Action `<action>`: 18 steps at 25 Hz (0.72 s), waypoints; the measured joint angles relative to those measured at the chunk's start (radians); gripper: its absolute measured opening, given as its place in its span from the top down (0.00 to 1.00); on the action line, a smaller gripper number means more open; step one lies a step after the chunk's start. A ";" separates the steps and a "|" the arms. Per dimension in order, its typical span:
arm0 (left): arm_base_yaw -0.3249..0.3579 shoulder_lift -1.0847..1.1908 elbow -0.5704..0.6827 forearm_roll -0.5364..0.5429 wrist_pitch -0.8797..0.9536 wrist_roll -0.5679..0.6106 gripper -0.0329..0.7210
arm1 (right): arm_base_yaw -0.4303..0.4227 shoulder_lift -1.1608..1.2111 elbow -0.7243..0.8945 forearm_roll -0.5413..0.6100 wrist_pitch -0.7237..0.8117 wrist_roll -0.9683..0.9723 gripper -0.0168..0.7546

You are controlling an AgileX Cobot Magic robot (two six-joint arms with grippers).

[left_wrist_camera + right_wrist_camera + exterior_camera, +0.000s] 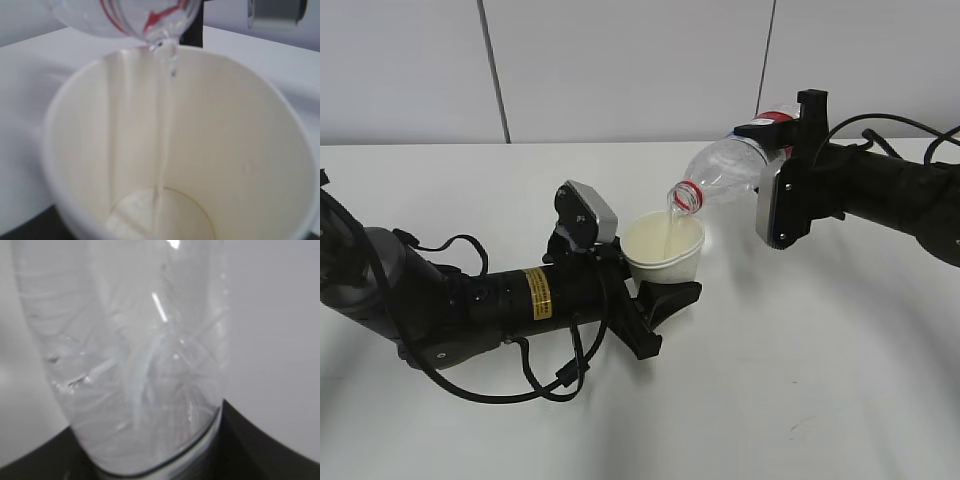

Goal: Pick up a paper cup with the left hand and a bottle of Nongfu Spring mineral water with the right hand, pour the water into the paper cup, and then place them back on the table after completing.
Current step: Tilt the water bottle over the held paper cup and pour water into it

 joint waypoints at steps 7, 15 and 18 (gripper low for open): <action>0.000 0.000 0.000 0.000 0.002 0.000 0.43 | 0.000 0.000 0.000 0.018 0.000 -0.024 0.49; 0.000 0.000 0.000 0.000 0.005 0.000 0.43 | 0.000 0.000 0.000 0.027 0.000 -0.034 0.49; 0.000 0.000 0.000 0.000 0.008 0.000 0.43 | 0.000 0.000 0.000 0.031 0.000 -0.045 0.49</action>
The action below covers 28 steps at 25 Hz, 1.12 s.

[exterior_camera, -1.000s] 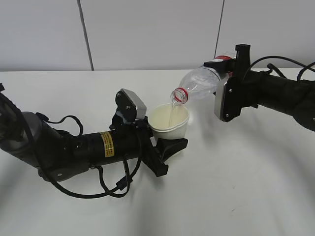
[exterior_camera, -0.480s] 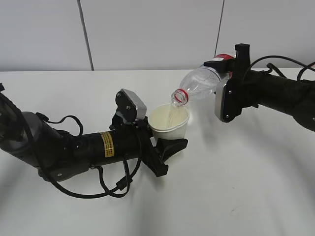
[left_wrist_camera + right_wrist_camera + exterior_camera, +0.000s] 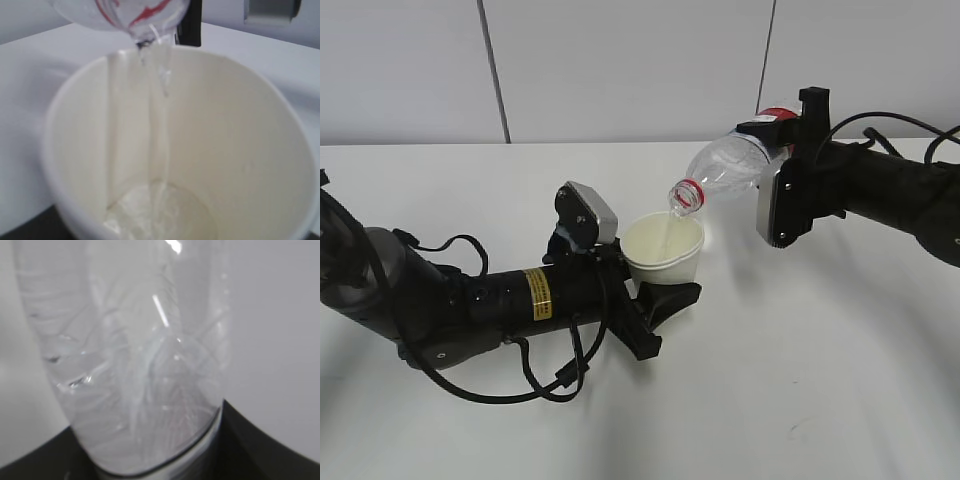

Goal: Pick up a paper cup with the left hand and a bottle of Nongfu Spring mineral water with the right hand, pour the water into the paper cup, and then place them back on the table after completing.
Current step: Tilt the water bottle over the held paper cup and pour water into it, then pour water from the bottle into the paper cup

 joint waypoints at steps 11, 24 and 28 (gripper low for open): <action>0.000 0.000 0.000 0.000 0.000 0.000 0.43 | 0.000 0.000 0.000 0.006 0.000 -0.006 0.49; 0.000 0.000 0.000 0.000 0.003 0.000 0.43 | 0.000 0.000 0.000 0.008 -0.007 -0.008 0.49; 0.000 0.000 0.000 0.000 0.005 0.000 0.43 | 0.000 0.000 0.000 0.008 -0.007 -0.010 0.49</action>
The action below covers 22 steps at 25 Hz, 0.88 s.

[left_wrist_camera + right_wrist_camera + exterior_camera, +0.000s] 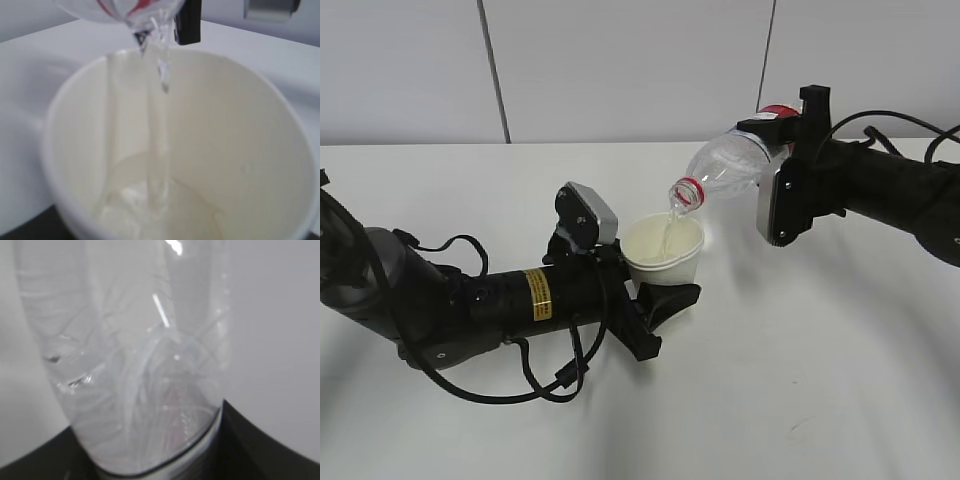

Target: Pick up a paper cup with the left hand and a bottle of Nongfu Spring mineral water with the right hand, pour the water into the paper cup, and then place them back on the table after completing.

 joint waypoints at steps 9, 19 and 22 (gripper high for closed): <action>0.000 0.000 0.000 0.001 0.004 0.000 0.43 | 0.000 0.000 -0.002 0.002 -0.002 -0.002 0.49; 0.000 0.000 0.000 0.002 0.005 0.000 0.43 | 0.000 0.000 -0.005 0.003 -0.002 -0.004 0.49; 0.000 0.000 0.000 0.002 0.005 0.000 0.43 | 0.000 0.000 -0.005 0.003 -0.002 -0.004 0.49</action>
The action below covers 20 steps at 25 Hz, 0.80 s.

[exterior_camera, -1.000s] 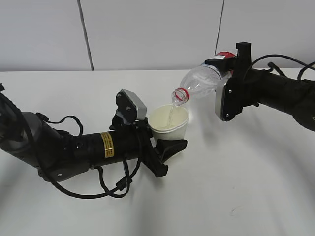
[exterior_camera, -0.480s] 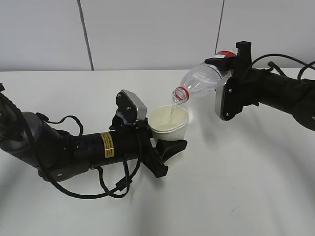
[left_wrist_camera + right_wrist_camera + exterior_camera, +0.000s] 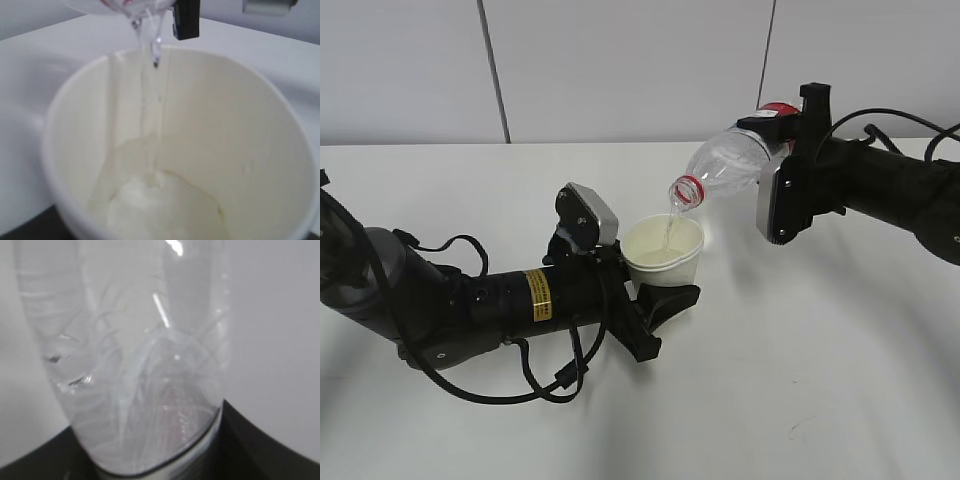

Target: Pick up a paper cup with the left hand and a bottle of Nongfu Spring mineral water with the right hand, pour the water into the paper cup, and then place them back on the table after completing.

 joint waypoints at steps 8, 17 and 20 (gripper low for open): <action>0.000 0.000 0.000 0.000 0.002 0.000 0.43 | 0.000 0.000 0.000 0.002 0.000 0.000 0.49; 0.000 0.001 0.000 -0.001 0.005 0.000 0.43 | 0.000 0.000 0.000 0.002 -0.001 0.046 0.49; 0.000 0.001 0.000 -0.013 0.005 0.000 0.43 | 0.000 0.000 0.000 0.000 -0.004 0.071 0.49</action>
